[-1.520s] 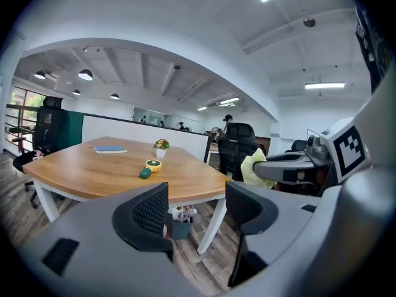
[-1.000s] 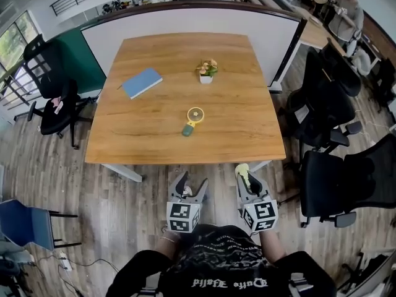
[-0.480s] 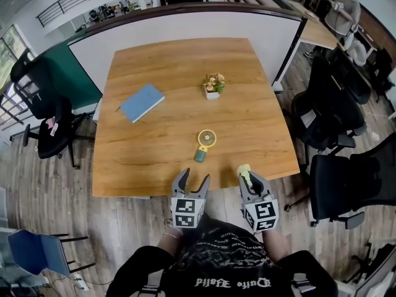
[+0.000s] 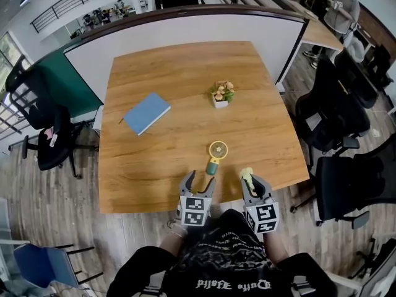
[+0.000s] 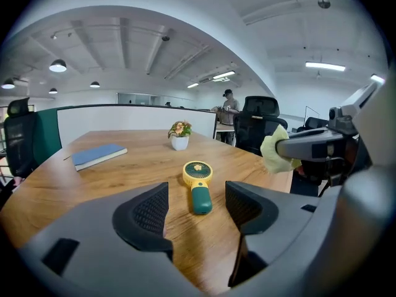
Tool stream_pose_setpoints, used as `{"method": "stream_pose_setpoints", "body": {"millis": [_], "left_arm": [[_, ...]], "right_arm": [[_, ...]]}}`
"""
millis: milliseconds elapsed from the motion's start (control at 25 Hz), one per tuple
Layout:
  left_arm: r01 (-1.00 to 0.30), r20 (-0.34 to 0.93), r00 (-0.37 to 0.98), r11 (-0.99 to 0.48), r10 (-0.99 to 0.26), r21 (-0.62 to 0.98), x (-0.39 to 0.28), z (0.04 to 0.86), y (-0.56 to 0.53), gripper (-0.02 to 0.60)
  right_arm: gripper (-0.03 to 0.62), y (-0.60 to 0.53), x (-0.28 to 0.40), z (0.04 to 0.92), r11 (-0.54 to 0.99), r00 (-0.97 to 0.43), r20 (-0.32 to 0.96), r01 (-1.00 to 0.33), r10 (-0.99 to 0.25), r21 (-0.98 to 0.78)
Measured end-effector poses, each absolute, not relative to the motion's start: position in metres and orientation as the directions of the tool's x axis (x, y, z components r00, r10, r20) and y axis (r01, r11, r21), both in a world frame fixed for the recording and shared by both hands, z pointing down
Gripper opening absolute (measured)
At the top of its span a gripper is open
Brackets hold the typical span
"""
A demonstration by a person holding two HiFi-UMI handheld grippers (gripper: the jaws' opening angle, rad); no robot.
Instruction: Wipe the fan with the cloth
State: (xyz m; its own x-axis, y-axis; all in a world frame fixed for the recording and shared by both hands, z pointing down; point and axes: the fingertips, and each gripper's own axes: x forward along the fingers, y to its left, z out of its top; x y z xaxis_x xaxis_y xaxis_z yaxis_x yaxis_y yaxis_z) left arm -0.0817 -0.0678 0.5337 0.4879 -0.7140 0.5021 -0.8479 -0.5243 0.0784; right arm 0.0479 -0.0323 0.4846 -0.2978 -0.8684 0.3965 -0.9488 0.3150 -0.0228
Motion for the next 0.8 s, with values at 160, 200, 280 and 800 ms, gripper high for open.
{"method": "stream_pose_setpoints", "body": {"millis": [160, 200, 280, 800], "left_arm": [[-0.835, 0.549, 0.494, -0.543, -0.674, 0.085, -0.074, 0.550, -0.077, 0.291], [-0.835, 0.557, 0.494, -0.544, -0.667, 0.089, -0.072, 0.553, -0.080, 0.291], [-0.837, 0.570, 0.487, -0.540, -0.662, 0.088, -0.066, 0.558, -0.087, 0.291], [-0.874, 0.699, 0.389, -0.480, -0.600, 0.074, -0.030, 0.600, -0.115, 0.293]], "right_arm": [[0.084, -0.041, 0.049, 0.488, 0.307, -0.290, 0.403, -0.951, -0.868, -0.023], [0.084, -0.043, 0.051, 0.488, 0.304, -0.287, 0.404, -0.952, -0.869, -0.022], [0.084, -0.047, 0.058, 0.490, 0.294, -0.278, 0.409, -0.955, -0.869, -0.025], [0.086, -0.088, 0.090, 0.495, 0.343, -0.337, 0.430, -0.937, -0.838, -0.067]]}}
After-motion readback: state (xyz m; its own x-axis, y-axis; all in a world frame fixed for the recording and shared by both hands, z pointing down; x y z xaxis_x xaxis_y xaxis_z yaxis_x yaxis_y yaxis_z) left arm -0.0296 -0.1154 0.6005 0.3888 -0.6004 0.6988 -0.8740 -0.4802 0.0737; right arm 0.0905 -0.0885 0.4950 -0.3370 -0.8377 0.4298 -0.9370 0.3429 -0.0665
